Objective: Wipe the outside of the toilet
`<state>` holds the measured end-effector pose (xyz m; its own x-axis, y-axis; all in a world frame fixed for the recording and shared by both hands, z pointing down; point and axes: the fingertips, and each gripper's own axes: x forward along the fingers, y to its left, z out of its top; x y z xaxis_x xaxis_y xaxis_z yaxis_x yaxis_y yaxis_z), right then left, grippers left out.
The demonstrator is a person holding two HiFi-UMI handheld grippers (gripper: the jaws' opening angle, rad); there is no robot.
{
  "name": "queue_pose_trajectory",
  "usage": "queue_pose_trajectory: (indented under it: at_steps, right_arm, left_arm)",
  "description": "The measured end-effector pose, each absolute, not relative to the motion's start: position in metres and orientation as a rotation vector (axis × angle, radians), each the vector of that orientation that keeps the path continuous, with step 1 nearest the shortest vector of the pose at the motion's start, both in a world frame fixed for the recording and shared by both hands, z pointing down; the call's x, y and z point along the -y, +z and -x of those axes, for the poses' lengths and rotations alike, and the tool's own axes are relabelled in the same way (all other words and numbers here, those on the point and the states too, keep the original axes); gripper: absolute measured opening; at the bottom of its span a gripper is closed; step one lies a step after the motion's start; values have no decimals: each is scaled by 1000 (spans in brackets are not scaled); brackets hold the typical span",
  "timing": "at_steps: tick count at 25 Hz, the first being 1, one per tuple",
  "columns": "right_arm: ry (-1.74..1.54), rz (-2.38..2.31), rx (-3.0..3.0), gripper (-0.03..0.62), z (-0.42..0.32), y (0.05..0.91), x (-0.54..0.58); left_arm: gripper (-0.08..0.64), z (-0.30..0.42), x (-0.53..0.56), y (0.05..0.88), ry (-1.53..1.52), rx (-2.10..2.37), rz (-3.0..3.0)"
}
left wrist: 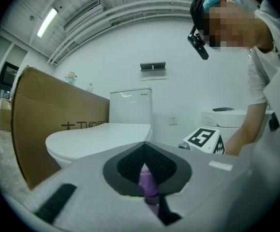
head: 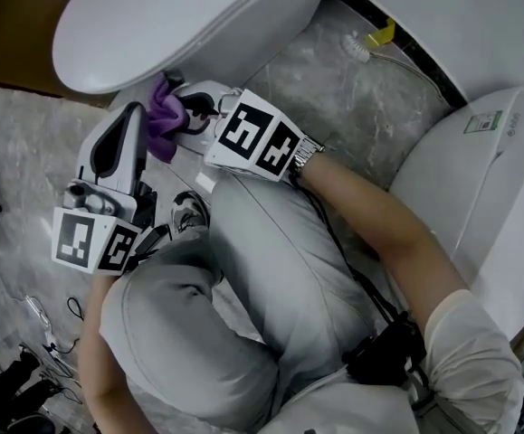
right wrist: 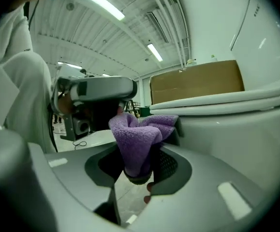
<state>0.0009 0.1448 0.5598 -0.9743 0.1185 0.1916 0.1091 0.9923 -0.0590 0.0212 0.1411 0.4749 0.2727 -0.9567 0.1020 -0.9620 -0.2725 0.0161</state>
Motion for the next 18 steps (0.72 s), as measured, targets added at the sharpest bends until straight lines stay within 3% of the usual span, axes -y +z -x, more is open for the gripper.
queue_pose_trajectory:
  at_steps: [5, 10, 14, 18]
  right_arm:
    - [127, 44, 2937, 143, -48, 594, -103]
    - [293, -413, 2880, 143, -114, 637, -3]
    - [403, -843, 2736, 143, -178, 675, 77]
    - [429, -1125, 2635, 143, -212, 686, 144]
  left_arm:
    - [6, -34, -132, 489, 169, 1765, -2464]
    - [6, -53, -109, 483, 67, 1687, -2465]
    - [6, -73, -109, 503, 235, 1583, -2588]
    - [6, -76, -94, 524, 159, 1491, -2600]
